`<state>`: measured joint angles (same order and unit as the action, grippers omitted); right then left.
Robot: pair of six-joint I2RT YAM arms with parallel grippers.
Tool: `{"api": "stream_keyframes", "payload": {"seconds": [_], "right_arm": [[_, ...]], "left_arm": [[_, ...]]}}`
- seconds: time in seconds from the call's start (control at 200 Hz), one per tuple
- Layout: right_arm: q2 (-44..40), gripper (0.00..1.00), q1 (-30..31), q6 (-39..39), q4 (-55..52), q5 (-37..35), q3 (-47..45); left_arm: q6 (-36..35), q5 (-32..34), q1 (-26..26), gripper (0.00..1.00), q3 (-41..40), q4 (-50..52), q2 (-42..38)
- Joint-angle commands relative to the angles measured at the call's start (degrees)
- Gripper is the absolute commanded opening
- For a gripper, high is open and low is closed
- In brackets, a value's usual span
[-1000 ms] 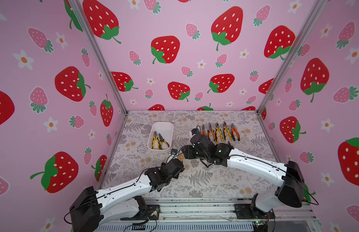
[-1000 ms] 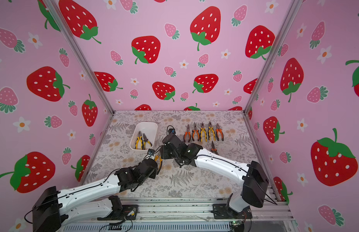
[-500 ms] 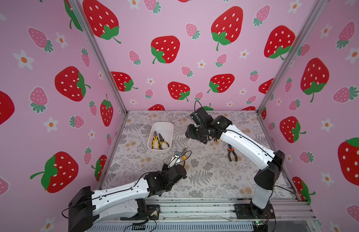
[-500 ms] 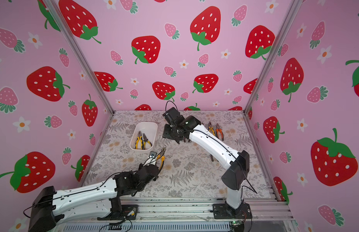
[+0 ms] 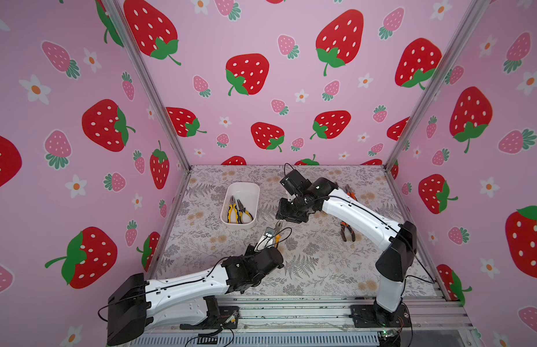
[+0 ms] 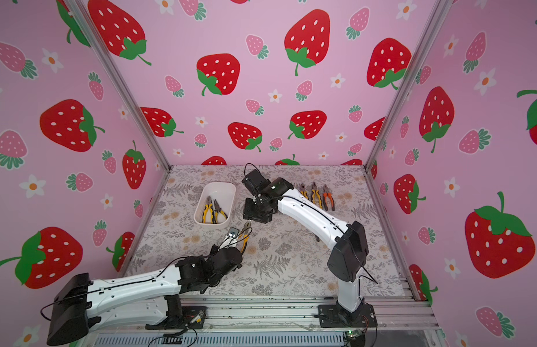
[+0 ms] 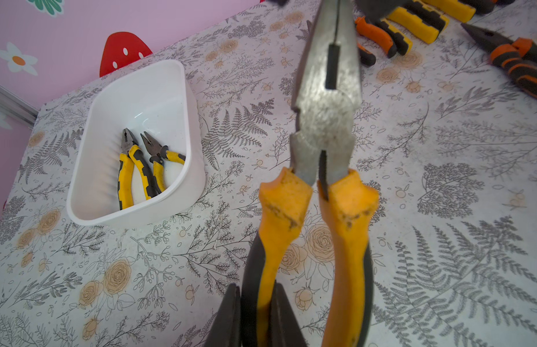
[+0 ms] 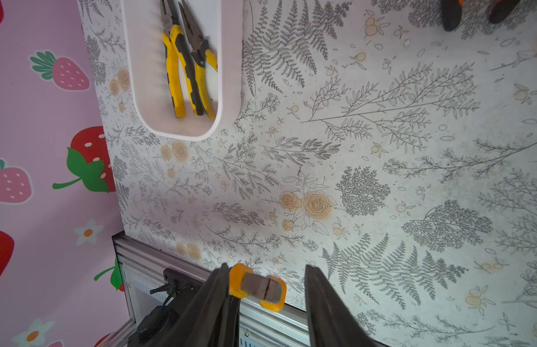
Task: Take the pliers out of the storage box
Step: Place the pliers at the center of the board.
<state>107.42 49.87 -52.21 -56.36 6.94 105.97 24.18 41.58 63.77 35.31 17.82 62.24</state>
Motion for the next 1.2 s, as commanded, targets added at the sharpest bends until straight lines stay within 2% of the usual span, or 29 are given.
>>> {"api": "stream_keyframes", "payload": {"seconds": [0.0,0.445,0.545,0.58,0.685,0.975,1.045,1.195], "right_arm": [[-0.44,0.49,0.43,-0.93,1.19,2.93,-1.7],[-0.76,0.46,1.58,-2.61,4.54,5.66,-5.34],[-0.8,0.44,1.77,-2.87,4.85,5.8,-5.86],[-0.97,0.39,1.73,-2.98,5.01,5.89,-6.08],[-1.47,0.38,1.98,-3.63,5.55,6.07,-6.81],[-3.42,0.37,3.04,-5.31,6.8,2.72,-9.65],[-3.53,0.31,3.22,-5.7,7.04,2.21,-10.12],[-3.75,0.29,3.38,-6.8,7.71,1.76,-11.03]], "left_arm": [[0.01,2.89,0.23,0.0,3.1,-1.83,-0.38],[0.23,3.07,0.22,0.0,3.35,-1.48,0.01],[0.29,3.04,0.24,0.0,3.35,-1.43,0.01],[0.28,3.01,0.23,0.0,3.34,-1.48,-0.01],[0.34,3.15,0.28,0.0,3.43,-1.32,0.04],[2.13,4.54,0.31,0.0,5.93,1.26,3.11],[2.85,5.22,0.3,0.0,6.88,2.45,4.2],[3.54,6.27,0.44,0.0,8.33,3.78,6.13]]}}
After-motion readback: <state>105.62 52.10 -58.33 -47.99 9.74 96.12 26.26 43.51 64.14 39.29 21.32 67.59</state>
